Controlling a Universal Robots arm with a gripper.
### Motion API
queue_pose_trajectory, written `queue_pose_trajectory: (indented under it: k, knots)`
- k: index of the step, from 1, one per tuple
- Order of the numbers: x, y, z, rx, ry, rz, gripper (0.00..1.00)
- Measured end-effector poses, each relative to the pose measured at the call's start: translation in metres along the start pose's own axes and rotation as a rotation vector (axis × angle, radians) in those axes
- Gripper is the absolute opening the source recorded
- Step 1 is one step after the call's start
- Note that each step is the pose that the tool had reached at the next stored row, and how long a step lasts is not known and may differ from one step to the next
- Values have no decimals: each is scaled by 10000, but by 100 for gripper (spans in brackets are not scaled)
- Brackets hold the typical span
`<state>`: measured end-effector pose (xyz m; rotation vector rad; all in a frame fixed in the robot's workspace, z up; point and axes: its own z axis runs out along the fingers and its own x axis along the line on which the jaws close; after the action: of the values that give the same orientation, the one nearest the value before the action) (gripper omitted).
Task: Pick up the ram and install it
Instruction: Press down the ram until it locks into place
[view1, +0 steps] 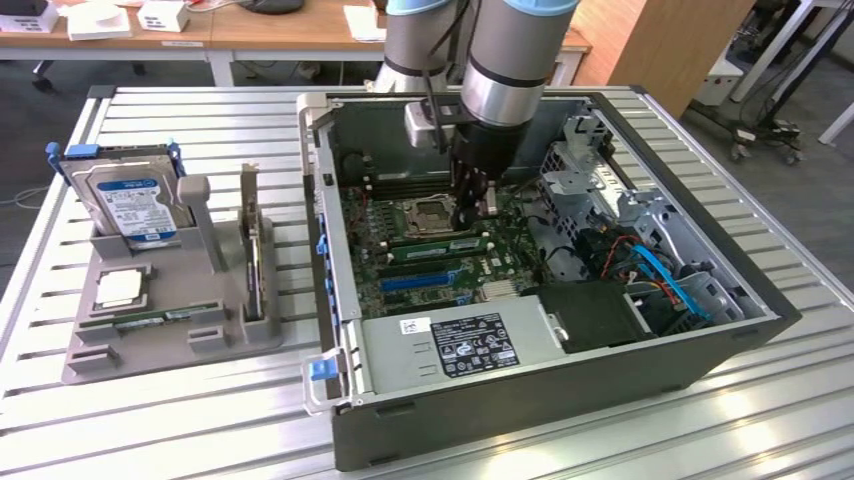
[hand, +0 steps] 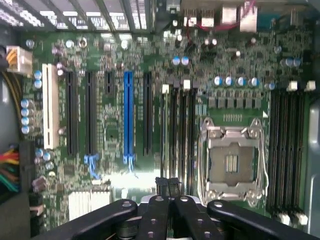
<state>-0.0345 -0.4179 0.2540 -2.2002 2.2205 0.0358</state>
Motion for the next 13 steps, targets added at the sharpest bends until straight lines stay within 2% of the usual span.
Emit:
queue_pose_trajectory:
  k: [9, 13]
  knots:
    - [-2, -223, -1, 0, -6, -1, 9]
    - [-2, -256, -1, 1, -6, -1, 9]
